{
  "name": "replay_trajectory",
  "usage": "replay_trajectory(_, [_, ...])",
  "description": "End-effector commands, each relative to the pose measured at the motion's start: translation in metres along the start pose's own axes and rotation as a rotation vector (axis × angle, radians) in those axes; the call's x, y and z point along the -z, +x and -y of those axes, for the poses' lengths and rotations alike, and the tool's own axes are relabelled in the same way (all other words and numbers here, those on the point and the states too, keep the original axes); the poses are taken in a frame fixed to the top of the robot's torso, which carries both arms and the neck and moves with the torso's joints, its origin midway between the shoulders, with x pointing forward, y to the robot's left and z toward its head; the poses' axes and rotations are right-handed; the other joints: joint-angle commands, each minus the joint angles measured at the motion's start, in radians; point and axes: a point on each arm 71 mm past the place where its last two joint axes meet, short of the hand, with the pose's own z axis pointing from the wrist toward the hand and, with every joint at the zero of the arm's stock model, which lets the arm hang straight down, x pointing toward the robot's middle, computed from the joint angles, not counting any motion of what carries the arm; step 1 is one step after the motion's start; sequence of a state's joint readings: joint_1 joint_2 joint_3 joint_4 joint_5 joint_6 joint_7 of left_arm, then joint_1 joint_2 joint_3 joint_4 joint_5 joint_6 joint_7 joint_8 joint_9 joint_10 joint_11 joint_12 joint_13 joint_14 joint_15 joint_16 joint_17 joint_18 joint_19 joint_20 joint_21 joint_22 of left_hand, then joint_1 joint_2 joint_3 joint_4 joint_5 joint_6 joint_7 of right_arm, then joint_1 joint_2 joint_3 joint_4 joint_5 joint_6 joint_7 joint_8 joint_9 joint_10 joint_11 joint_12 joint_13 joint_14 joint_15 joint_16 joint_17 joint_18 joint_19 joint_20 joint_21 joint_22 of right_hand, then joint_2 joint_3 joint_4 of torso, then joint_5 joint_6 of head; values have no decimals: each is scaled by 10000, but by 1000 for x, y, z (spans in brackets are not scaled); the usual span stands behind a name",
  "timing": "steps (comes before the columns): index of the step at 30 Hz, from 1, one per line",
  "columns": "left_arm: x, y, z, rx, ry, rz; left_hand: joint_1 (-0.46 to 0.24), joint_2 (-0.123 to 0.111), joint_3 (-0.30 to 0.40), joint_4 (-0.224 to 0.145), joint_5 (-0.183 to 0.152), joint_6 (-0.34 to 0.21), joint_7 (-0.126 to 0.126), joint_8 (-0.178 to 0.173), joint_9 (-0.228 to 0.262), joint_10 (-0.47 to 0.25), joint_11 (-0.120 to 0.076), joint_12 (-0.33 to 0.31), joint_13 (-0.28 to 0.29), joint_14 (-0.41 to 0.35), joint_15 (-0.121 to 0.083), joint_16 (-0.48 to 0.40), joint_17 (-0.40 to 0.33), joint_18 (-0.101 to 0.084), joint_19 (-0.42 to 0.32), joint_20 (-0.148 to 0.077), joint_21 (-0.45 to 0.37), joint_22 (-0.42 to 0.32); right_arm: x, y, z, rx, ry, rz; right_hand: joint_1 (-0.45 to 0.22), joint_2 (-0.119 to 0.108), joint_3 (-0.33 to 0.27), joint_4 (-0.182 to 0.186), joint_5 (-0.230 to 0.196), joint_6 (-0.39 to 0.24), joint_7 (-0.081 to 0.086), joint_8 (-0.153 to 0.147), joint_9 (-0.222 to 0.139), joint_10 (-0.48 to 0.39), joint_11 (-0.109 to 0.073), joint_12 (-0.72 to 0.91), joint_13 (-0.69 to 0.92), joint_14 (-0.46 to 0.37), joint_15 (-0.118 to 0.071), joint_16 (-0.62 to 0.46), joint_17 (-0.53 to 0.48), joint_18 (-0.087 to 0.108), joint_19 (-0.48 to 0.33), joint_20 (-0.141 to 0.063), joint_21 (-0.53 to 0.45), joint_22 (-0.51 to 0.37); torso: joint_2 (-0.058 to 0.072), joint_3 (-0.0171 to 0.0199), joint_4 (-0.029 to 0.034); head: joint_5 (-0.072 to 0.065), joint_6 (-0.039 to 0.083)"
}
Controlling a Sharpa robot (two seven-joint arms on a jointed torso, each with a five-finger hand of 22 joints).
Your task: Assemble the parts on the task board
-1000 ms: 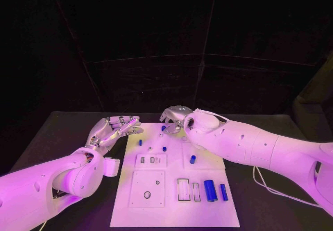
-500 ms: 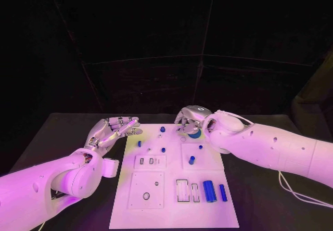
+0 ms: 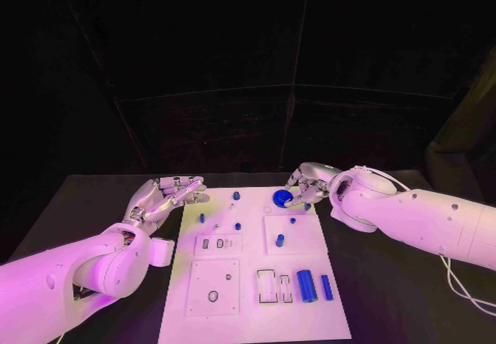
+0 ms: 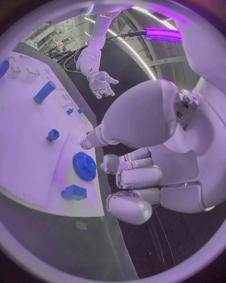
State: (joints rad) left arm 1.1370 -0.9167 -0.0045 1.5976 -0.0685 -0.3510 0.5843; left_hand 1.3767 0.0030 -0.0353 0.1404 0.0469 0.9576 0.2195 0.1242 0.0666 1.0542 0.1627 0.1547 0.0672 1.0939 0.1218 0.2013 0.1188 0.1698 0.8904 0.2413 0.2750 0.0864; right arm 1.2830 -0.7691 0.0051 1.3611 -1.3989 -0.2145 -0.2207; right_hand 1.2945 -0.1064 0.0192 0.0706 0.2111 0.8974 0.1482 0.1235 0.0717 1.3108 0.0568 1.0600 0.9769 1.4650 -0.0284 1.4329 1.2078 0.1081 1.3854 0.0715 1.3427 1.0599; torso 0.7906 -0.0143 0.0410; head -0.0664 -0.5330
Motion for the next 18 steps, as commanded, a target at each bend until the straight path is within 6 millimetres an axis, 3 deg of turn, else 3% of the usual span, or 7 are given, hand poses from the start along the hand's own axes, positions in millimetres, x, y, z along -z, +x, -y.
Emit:
replay_trajectory(1, [-1,2,1,68,71,-202,14,113,-15,-66,26,36,28,-54,-8,29,38,-38,-12,32,21,-73,14,150,64,-27,-59,-10,-1,2,3,-82,467,-487,183,42,-146,99,102,-128,23,77,-2,171,21,691,787,490,69,111,201,-149,10,86,44,42,22,0,13,-14,11])
replay_trajectory(10, [-2,3,0,78,55,-218,29,124,-12,-81,27,42,23,-58,-7,35,33,-45,-11,39,18,-79,15,151,69,-27,-63,-16,-8,3,-3,245,376,-280,432,189,-298,297,278,-218,59,206,0,443,61,1619,1870,537,109,273,569,-178,50,134,158,233,19,-22,35,-3,-30])
replay_trajectory(18, [-3,2,-1,101,14,-256,29,124,-12,-81,27,42,23,-58,-7,35,33,-45,-11,39,18,-79,15,151,69,-27,-63,-16,-11,3,-5,391,447,-139,482,279,-385,400,390,-275,79,269,-4,699,85,2176,2514,593,133,425,934,-223,138,158,297,494,17,-24,14,19,-66])
